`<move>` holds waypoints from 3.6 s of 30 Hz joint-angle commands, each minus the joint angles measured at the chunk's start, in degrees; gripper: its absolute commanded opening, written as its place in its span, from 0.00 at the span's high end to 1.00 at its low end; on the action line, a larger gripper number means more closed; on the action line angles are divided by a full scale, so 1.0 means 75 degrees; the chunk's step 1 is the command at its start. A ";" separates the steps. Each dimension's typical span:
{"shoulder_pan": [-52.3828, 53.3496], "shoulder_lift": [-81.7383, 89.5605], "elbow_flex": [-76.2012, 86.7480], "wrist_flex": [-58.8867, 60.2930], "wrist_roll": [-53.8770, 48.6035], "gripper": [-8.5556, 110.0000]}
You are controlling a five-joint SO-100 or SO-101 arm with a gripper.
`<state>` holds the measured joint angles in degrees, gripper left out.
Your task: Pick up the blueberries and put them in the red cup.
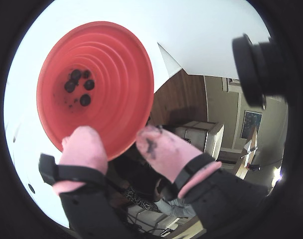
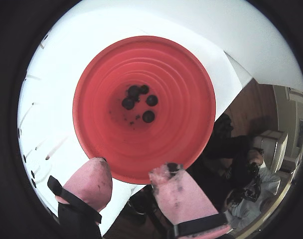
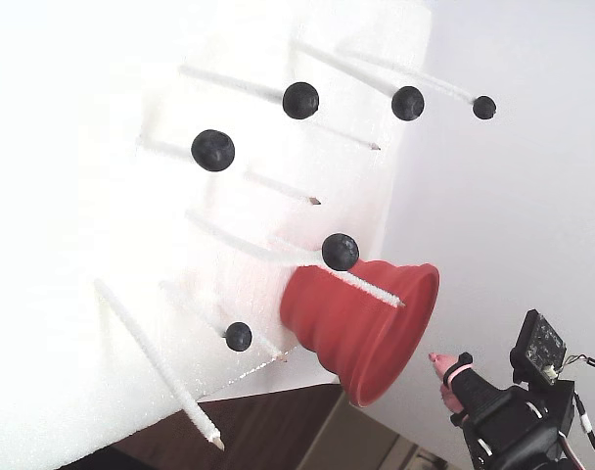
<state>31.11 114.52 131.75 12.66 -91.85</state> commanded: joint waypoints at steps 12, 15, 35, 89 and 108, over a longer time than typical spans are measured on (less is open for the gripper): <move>-0.0199 0.1641 0.0480 0.0527 0.0246 0.81; -0.0363 0.1699 0.0527 0.0586 0.0293 0.81; -0.1418 0.2355 0.0949 0.0984 0.0867 0.81; -0.3539 0.2578 0.1863 0.1406 0.2344 0.81; -0.3832 0.1477 0.1957 0.0551 0.2496 0.81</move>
<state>2.37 125.60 146.69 18.11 -73.74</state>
